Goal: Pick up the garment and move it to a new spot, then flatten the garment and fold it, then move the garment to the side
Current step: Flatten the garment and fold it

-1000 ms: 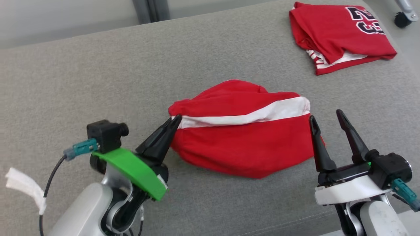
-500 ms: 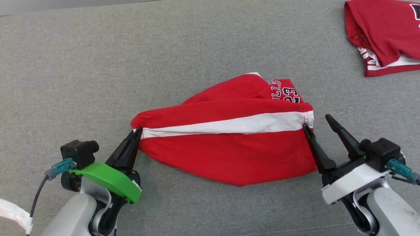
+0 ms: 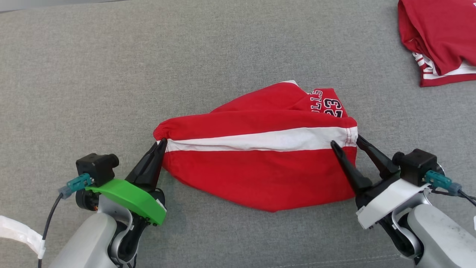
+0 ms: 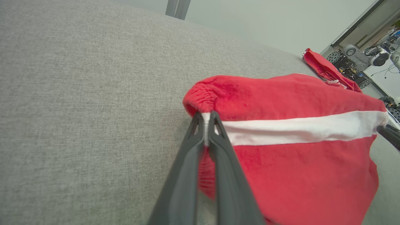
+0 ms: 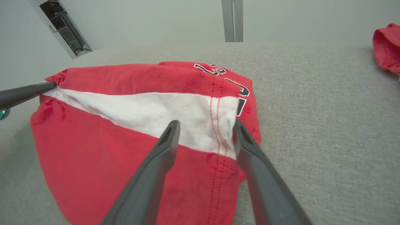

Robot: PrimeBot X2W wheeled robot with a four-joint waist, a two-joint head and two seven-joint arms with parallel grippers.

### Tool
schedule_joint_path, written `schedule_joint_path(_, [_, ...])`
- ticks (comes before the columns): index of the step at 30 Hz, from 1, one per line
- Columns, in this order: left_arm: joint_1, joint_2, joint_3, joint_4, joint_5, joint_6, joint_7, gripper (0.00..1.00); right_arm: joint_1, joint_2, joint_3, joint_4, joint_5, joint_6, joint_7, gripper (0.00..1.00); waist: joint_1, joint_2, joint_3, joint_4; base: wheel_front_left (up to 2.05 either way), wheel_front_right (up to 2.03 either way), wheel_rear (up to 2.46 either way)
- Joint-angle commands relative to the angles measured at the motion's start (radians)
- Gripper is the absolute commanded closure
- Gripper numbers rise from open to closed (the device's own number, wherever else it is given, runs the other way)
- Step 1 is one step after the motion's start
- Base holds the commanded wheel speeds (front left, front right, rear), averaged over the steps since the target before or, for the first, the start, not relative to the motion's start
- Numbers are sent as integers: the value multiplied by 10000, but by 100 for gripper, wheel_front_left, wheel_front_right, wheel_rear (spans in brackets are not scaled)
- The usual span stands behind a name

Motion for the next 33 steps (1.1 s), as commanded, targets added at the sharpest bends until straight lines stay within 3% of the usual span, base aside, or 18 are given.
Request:
schedule_joint_path(1, [-164, 16, -23, 58, 42, -17, -48, 100, -81, -72, -13, -102, 186, -16, 0, 100, 0, 0, -12, 1, 0, 0, 0])
schedule_joint_path(7, [-384, 138, -160, -96, 62, -74, 98, 100, 272, -349, -293, -796, 753, -16, 0, 100, 0, 0, -86, -80, 0, 0, 0])
schedule_joint_path(12, [-1252, 337, -116, -1141, -411, -116, 885, 100, -351, -718, -1043, -1593, 1668, -15, 0, 100, 0, 0, 246, -277, 0, 0, 0])
schedule_joint_path(15, [-2498, 508, 136, -2031, -848, -153, 1629, 100, -1326, -1303, -1348, -1932, 2143, -15, -1, 100, 0, 0, 703, -366, 0, 0, 0])
schedule_joint_path(19, [-4755, 284, 412, -2746, -1267, -176, 2588, 100, -2996, -2278, -1658, -2166, 2735, -15, 0, 100, 0, 0, 1465, -415, 0, 0, 0])
schedule_joint_path(23, [-7427, -36, 464, -2618, -878, -168, 3097, 100, -5092, -3176, -1719, -2015, 3127, -15, -1, 100, 0, 0, 2264, -622, 0, 0, 0])
schedule_joint_path(29, [-10761, -644, 532, -1365, 130, -187, 2203, 100, -8290, -3732, -1916, -1407, 2912, -15, 1, 100, 0, 0, 3371, -902, 0, 0, 0])
schedule_joint_path(33, [-11785, -790, 315, -807, 298, -182, 1072, 100, -9544, -3837, -2039, -1289, 2544, -16, 1, 100, 0, 0, 3917, -894, 0, 0, 0])
